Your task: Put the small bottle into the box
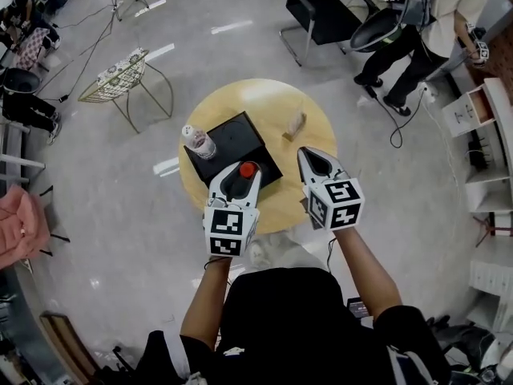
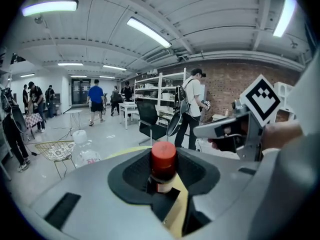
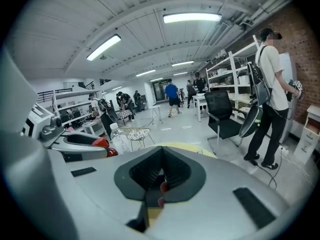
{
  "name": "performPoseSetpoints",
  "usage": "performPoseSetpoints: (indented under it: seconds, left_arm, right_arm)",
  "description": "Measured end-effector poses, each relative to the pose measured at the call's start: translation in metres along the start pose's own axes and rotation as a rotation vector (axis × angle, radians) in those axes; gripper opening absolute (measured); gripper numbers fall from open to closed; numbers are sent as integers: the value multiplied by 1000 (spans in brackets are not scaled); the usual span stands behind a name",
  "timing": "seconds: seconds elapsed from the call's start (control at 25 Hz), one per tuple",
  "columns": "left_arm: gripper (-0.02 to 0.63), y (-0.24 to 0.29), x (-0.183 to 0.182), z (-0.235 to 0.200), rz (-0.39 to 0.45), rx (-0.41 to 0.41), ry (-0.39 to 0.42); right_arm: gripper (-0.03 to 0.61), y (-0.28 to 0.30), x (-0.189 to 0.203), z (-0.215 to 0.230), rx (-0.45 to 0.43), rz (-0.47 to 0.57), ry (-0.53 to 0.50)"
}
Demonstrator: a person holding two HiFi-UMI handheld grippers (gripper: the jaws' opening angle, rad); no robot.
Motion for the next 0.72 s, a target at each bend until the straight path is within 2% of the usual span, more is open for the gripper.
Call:
performPoseSetpoints:
  seconds: [0.28,0.56,0.72]
  left_arm:
    - [149,24,29,-3,-65,5,-52]
    - [149,56,53,-7,-109,2,-25]
    - [149,64,68,-5,-142,12,-35]
  right_arm:
    - [2,24,20,8,-16,-67,10]
    - [2,44,41,23,-17,-121,40]
    - [2,46,60,26,-11,-168,63]
Point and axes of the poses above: the fingertips, and each gripper's own axes: y forward along the fingers, z to its right, x out of its underside, the point moved 8 cm from there along -y, backward along the fingers, and after that the axes turned 2 degrees about z, right-handed, at the moved point
